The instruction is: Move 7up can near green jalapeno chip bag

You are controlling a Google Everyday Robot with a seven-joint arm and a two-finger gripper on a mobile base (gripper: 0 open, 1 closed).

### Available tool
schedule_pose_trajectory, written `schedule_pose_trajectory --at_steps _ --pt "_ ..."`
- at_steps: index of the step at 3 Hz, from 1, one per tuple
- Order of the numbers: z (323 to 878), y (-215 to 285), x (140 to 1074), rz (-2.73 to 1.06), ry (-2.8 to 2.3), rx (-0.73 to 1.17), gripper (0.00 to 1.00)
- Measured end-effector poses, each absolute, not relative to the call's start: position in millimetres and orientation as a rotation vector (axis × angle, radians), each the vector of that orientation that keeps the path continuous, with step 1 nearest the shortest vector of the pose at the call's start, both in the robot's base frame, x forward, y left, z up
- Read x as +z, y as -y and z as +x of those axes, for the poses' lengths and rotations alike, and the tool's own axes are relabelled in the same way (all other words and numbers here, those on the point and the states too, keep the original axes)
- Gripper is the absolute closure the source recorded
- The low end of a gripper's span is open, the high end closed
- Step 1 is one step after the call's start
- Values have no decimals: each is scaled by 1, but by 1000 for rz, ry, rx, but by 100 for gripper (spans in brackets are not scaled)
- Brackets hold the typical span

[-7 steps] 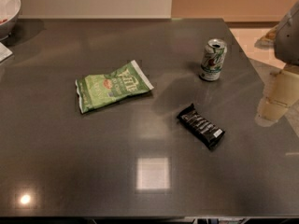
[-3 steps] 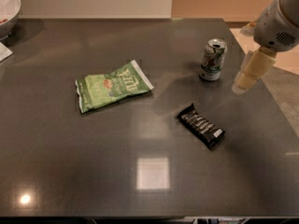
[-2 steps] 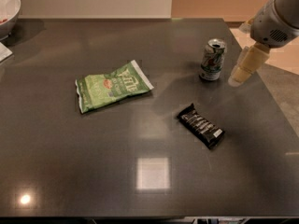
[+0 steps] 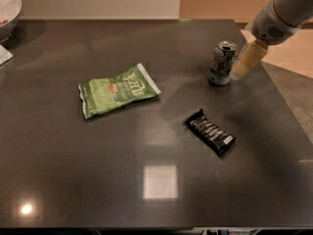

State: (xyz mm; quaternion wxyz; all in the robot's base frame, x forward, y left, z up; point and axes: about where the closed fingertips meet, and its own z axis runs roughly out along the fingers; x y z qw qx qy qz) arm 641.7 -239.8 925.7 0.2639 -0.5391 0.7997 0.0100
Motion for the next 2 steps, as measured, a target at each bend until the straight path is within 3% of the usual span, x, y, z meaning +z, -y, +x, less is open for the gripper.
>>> schedule_pose_trajectory --at_steps 2 --pt "678 237 910 -1392 -2208 94 0"
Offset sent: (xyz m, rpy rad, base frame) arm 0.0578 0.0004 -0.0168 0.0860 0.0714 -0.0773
